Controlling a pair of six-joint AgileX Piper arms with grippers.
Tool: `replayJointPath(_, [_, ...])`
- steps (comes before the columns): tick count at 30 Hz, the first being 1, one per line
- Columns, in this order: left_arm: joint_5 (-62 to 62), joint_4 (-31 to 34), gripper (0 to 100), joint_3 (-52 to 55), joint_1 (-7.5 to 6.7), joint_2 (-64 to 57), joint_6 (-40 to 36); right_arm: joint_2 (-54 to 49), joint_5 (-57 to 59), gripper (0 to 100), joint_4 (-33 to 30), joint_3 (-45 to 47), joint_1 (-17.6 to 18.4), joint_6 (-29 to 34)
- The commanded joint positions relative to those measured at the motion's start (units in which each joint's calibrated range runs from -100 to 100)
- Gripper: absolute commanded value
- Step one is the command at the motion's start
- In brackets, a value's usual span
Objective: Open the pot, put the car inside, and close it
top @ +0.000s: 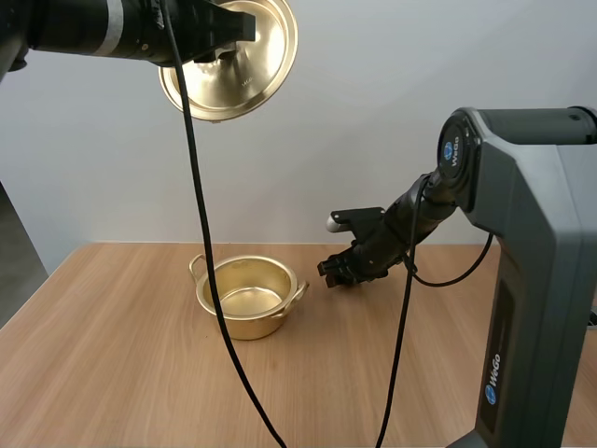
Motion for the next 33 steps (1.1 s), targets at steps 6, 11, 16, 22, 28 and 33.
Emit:
replayJointPath(6, [1.69, -0.01, 0, 0.00, 0.04, 0.05, -0.03, 1.62, -10.33, 55, -0.46, 0.03, 0.21, -0.39])
replayJointPath(11, [3.10, -0.01, 0, 0.00, 0.04, 0.05, -0.03, 0.93, -13.38, 0, -0.79, 0.03, 0.21, -0.39])
replayJointPath(16, [2.83, 0.12, 0, 0.00, 0.04, 0.05, -0.03, -8.19, -7.82, 0, -0.31, 0.32, -0.27, -0.39])
replayJointPath(22, [1.35, -0.63, 0, 0.00, 0.78, 0.05, 0.23, -20.90, 25.18, 0, 9.94, 0.78, 0.60, -9.73])
replayJointPath(28, [-0.21, -2.31, 0, 0.00, 2.06, 0.05, 0.70, -21.78, 36.56, 0, 17.94, 6.14, 5.94, -17.95])
replayJointPath(33, [0.00, -2.43, 0, 0.00, 2.19, 0.05, 0.92, -17.65, 27.26, 0, 12.10, 9.03, 10.63, -19.09])
